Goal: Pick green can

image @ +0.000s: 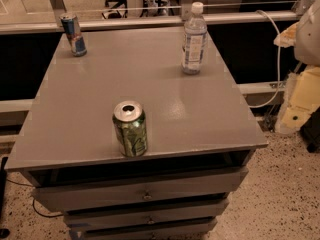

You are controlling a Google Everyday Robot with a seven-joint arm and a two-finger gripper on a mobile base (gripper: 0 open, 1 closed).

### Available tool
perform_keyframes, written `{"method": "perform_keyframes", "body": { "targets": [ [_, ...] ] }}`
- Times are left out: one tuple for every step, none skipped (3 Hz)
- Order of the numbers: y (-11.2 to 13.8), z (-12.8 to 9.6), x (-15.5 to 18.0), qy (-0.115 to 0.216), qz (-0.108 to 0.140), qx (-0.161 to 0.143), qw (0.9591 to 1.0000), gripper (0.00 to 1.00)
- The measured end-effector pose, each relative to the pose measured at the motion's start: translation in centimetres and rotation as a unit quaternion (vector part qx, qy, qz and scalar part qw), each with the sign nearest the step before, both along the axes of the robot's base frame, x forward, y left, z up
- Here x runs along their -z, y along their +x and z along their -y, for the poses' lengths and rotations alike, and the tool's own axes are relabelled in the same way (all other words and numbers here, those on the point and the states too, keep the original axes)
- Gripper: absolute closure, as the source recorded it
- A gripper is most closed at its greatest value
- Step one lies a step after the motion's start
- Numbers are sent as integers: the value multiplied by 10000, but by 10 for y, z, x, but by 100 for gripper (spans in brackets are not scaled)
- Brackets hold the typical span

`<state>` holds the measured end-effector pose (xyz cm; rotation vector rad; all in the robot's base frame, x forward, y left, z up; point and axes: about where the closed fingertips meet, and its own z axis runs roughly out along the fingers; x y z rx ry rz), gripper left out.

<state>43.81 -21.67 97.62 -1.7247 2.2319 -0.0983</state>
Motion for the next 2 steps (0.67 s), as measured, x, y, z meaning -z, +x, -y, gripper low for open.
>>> {"method": "perform_keyframes", "body": {
  "targets": [
    [0,0,0,0,0,0,10000,0],
    [2,-10,8,328,1,-95,9994,0]
  ]
}}
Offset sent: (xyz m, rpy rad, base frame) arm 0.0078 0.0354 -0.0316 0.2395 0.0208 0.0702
